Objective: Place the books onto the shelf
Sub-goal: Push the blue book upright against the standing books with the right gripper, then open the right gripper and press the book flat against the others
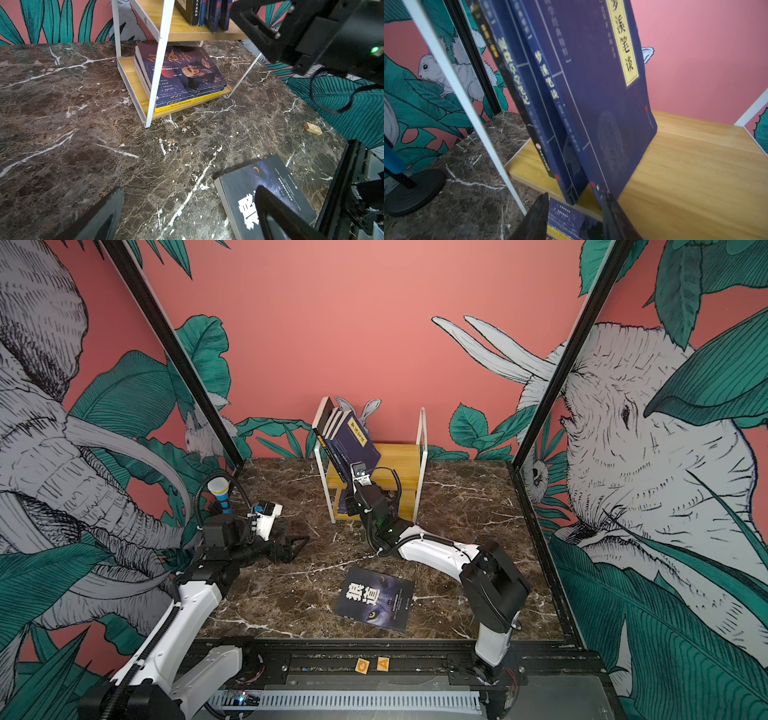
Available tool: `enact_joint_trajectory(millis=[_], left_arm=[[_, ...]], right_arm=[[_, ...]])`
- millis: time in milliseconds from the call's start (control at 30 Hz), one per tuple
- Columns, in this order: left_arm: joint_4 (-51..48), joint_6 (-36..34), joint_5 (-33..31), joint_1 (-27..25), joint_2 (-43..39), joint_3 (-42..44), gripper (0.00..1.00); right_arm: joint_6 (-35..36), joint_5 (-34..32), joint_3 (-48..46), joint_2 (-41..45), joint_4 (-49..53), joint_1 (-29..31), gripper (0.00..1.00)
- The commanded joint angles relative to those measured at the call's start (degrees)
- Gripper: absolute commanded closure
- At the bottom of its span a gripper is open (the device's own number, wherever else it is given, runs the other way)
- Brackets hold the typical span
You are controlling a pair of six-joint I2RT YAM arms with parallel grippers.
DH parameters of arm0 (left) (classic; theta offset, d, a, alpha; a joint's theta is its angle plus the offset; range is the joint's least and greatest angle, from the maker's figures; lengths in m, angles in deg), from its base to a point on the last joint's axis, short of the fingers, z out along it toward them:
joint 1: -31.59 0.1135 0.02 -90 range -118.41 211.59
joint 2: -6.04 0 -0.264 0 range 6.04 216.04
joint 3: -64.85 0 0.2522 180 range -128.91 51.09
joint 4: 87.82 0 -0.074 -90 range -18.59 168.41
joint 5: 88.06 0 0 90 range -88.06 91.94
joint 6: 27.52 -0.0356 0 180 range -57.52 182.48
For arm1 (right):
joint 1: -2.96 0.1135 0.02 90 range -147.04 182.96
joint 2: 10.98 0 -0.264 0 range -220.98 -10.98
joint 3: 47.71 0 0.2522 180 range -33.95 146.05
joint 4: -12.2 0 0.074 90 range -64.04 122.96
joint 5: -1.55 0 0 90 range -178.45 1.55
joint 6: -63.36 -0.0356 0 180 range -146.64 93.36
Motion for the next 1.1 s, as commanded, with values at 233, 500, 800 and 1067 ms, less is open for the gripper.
enact_joint_trajectory(millis=[233, 500, 800, 1067], left_arm=[[0.4, -0.2, 1.0, 0.6, 0.1, 0.0, 0.01], [0.0, -0.7, 0.6, 0.9, -1.1, -0.1, 0.01], [-0.7, -1.0, 0.8, 0.9, -2.4, -0.2, 0.01], [-1.2, -1.4, 0.8, 0.9, -3.1, -0.3, 0.01]], right_arm=[[6.3, -3.1, -3.9, 12.3, 5.0, 0.0, 0.58], [7.7, 0.1, 9.7, 4.0, 19.5, -8.8, 0.86], [6.5, 2.0, 17.2, -6.7, 22.5, -13.0, 0.96], [6.8, 8.6, 25.4, -14.2, 24.4, -13.5, 0.93]])
